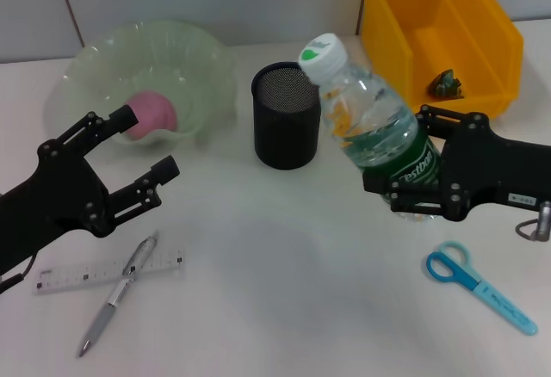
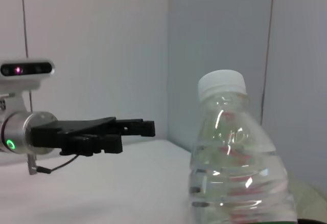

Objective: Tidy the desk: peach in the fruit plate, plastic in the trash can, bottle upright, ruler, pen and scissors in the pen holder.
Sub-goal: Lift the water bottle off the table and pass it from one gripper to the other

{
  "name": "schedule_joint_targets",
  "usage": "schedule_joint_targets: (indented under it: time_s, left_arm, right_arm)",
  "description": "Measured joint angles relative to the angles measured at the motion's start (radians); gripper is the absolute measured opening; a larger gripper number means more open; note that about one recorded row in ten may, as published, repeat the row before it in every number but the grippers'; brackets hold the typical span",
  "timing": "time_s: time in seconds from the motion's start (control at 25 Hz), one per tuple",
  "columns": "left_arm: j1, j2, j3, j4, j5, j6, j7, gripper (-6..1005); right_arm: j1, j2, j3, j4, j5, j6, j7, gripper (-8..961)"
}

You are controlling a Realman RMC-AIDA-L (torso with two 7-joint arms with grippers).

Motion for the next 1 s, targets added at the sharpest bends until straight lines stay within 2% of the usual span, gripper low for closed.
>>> schedule_joint_targets:
  time_s: [0.4, 1.0]
  left_arm:
    - [-0.018, 0.001, 0.0, 0.001, -0.002, 0.072, -0.041, 775]
    - [-0.064, -0.003, 0.01, -0.008, 0.005, 0.09, -0.059, 773]
  right_arm:
    - [0.099, 0.0, 0.107, 0.219, 0.009, -0.097, -0.105, 769]
    - [0.207, 0.0, 0.098, 0.387, 0.005, -0.118, -0.174, 769]
